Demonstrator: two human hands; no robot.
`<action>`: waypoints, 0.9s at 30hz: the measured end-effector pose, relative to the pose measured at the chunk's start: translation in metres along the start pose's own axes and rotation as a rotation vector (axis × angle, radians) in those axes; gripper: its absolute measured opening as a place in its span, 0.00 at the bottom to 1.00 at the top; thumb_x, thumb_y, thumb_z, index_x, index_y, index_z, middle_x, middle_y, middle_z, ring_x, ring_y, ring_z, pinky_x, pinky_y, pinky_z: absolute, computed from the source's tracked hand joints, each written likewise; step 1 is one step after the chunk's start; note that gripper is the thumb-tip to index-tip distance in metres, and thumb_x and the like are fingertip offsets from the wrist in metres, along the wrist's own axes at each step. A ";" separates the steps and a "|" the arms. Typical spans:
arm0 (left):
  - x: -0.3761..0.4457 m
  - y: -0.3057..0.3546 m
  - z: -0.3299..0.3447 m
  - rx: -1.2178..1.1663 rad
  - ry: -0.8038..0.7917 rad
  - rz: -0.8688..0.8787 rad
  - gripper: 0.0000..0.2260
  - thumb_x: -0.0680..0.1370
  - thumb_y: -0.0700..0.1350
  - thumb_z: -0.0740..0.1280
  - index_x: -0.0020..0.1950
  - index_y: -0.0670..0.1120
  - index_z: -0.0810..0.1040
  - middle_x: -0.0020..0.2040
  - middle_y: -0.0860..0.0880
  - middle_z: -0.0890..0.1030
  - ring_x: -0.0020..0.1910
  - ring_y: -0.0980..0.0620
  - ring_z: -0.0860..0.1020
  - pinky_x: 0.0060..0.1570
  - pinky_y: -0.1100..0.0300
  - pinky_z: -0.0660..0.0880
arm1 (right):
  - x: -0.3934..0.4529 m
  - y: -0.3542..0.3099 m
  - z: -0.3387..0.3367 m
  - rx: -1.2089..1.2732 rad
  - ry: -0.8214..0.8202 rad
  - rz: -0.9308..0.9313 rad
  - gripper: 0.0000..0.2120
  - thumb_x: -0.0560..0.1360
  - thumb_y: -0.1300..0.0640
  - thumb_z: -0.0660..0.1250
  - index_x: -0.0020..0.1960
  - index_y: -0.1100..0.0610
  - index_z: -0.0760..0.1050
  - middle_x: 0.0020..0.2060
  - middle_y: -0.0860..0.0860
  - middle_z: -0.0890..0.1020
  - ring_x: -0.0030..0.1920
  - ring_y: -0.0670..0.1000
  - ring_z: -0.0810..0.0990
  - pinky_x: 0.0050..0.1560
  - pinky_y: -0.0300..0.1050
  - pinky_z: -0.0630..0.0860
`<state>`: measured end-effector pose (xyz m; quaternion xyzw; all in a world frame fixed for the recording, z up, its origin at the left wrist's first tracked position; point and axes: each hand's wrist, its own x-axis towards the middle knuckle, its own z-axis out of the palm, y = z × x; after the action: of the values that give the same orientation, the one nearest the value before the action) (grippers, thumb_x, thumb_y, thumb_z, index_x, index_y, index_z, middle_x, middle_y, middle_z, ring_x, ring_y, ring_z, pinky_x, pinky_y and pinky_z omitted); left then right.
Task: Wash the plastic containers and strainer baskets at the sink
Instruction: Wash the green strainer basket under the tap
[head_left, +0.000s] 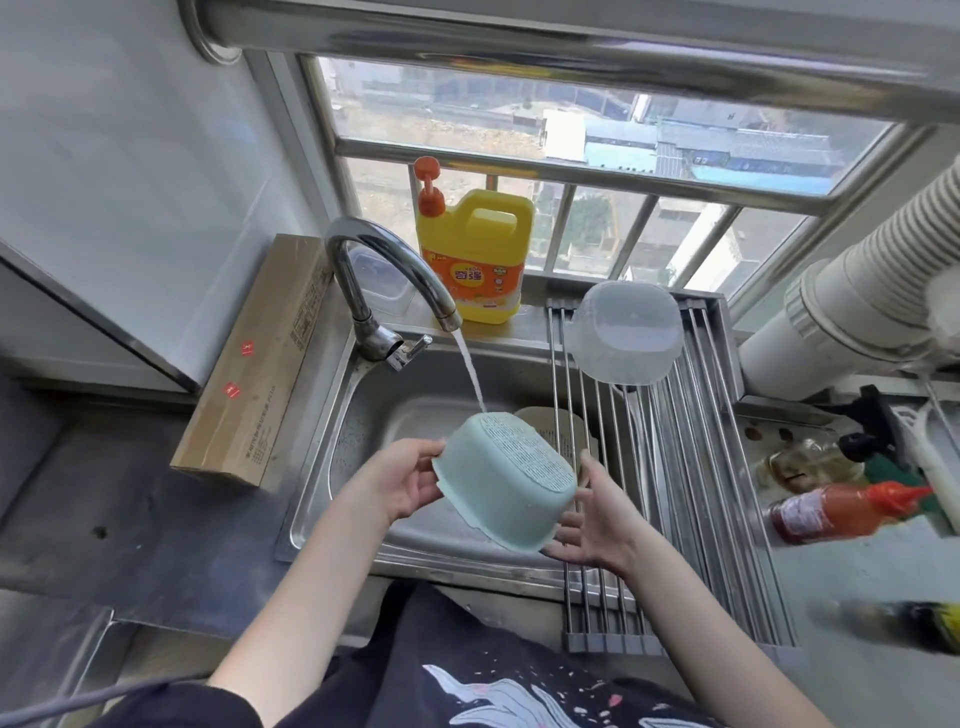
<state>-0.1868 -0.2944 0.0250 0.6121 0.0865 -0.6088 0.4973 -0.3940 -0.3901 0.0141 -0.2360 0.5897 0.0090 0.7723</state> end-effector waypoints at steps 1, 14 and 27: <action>0.000 0.000 0.002 0.037 -0.025 -0.004 0.07 0.80 0.37 0.60 0.44 0.38 0.76 0.31 0.46 0.81 0.25 0.54 0.81 0.23 0.64 0.77 | -0.005 -0.003 -0.004 -0.108 -0.032 -0.024 0.23 0.76 0.35 0.56 0.55 0.54 0.71 0.54 0.62 0.78 0.54 0.61 0.79 0.44 0.54 0.80; 0.013 0.010 0.085 0.192 -0.244 -0.047 0.10 0.79 0.51 0.62 0.52 0.45 0.74 0.53 0.40 0.76 0.50 0.41 0.78 0.58 0.45 0.76 | -0.009 -0.049 -0.072 -0.123 0.066 -0.112 0.29 0.74 0.39 0.62 0.63 0.61 0.69 0.45 0.63 0.78 0.34 0.55 0.82 0.29 0.41 0.79; 0.060 -0.006 0.138 0.730 -0.340 0.240 0.27 0.76 0.60 0.60 0.73 0.53 0.62 0.68 0.54 0.73 0.66 0.53 0.71 0.67 0.55 0.65 | 0.022 -0.045 -0.077 -0.388 0.505 -0.573 0.36 0.70 0.30 0.54 0.72 0.49 0.66 0.65 0.52 0.75 0.62 0.57 0.75 0.57 0.59 0.77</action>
<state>-0.2672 -0.4201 0.0050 0.6445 -0.2901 -0.6297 0.3225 -0.4440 -0.4647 -0.0052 -0.5261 0.6581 -0.1533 0.5164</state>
